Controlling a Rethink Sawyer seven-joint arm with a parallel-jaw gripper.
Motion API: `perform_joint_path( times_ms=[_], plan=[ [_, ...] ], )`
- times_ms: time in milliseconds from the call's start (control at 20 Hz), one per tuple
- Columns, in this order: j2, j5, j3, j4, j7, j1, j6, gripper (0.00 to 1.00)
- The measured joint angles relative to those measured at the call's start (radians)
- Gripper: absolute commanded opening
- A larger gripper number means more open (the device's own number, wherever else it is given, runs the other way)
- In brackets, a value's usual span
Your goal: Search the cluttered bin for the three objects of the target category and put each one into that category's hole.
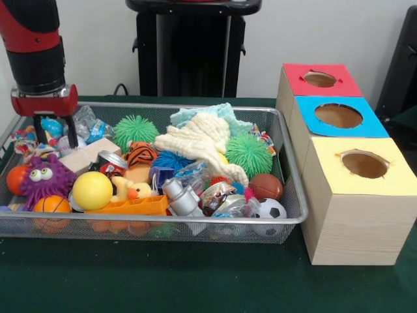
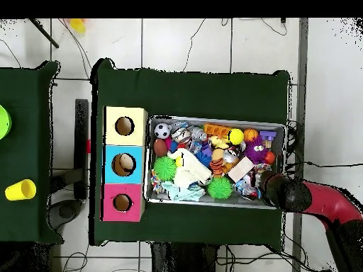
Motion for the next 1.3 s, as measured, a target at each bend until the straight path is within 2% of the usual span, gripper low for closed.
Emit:
perform_joint_path(
  times_ms=[400, 950, 1000, 1300],
  plan=[
    [0.032, 0.0, 0.022, -0.052, 0.0, -0.001, 0.001, 1.0],
    [0.033, 0.0, 0.023, -0.055, 0.0, -0.001, 0.001, 1.0],
    [0.035, 0.0, 0.024, -0.056, 0.0, -0.001, 0.0, 0.0],
    [0.059, -0.014, 0.028, -0.065, 0.0, -0.001, 0.0, 0.0]
  ],
)
